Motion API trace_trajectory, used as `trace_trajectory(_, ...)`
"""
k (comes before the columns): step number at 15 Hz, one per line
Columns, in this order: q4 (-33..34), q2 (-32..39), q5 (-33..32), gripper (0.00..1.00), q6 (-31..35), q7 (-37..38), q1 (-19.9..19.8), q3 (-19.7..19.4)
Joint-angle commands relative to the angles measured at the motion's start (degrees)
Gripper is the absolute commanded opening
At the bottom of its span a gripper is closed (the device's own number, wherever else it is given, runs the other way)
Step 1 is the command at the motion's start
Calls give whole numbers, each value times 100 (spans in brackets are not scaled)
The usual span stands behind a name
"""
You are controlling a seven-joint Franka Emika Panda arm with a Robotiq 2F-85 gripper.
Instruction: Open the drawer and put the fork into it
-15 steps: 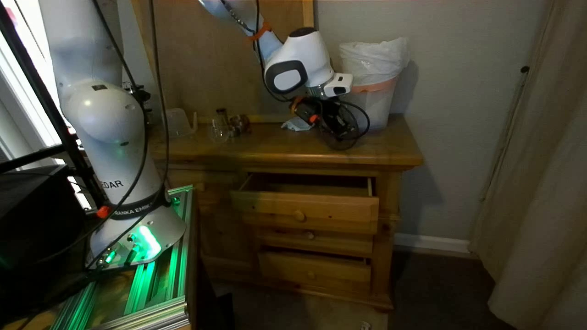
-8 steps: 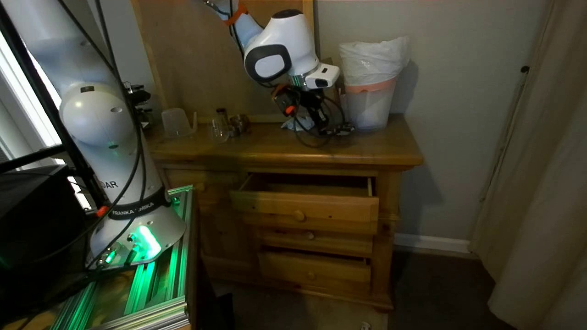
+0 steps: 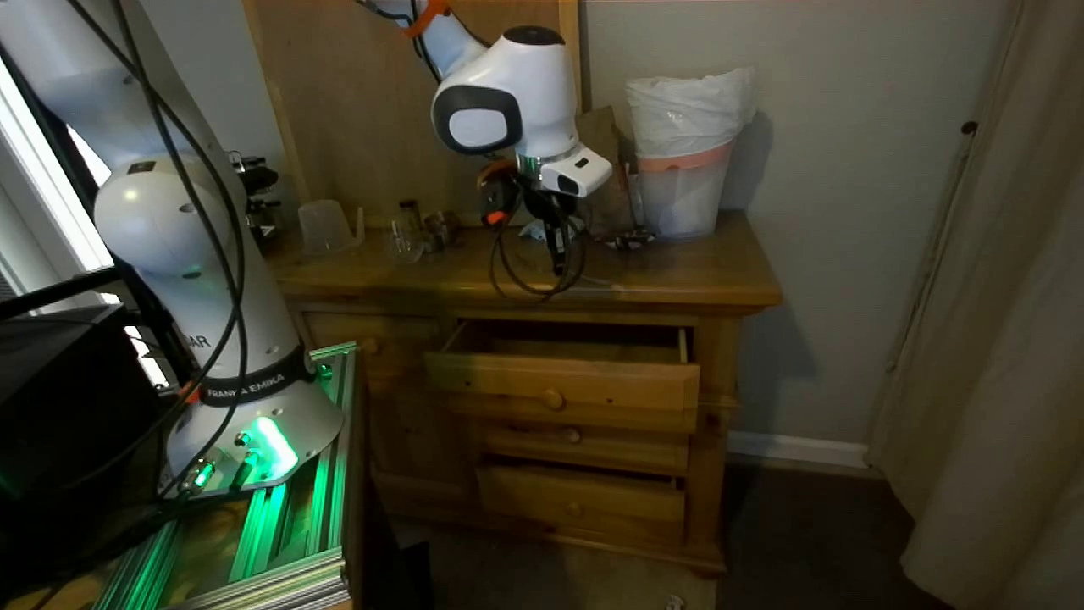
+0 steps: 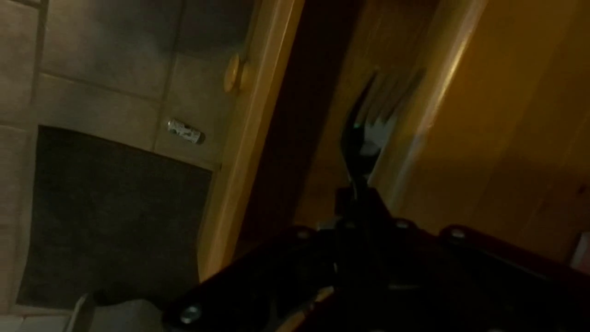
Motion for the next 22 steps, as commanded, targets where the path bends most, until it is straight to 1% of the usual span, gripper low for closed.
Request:
trace_trajectory(1, -102, -81, 500, 2, -425, -31, -242, 111)
trace_trajectory(5, 28, 298, 1506, 2, -665, -567, -327, 104)
trace_trajectory(8, 158, 715, 2204, 2, -667, -1072, -426, 151)
trace_trajectory(14, 614, 1616, 3421, 2, -507, -2400, -683, 460)
trace_trajectory(17, 889, 2077, 3810, 2, -417, -2948, -807, 585)
trace_trajectory(19, 1063, 2356, 4000, 2, -363, -3135, -862, 637)
trace_trajectory(21, 1235, 2634, 4221, 2, -159, -3423, -896, 695)
trace_trajectory(22, 1323, 2759, 4391, 2, -99, -3586, -829, 634)
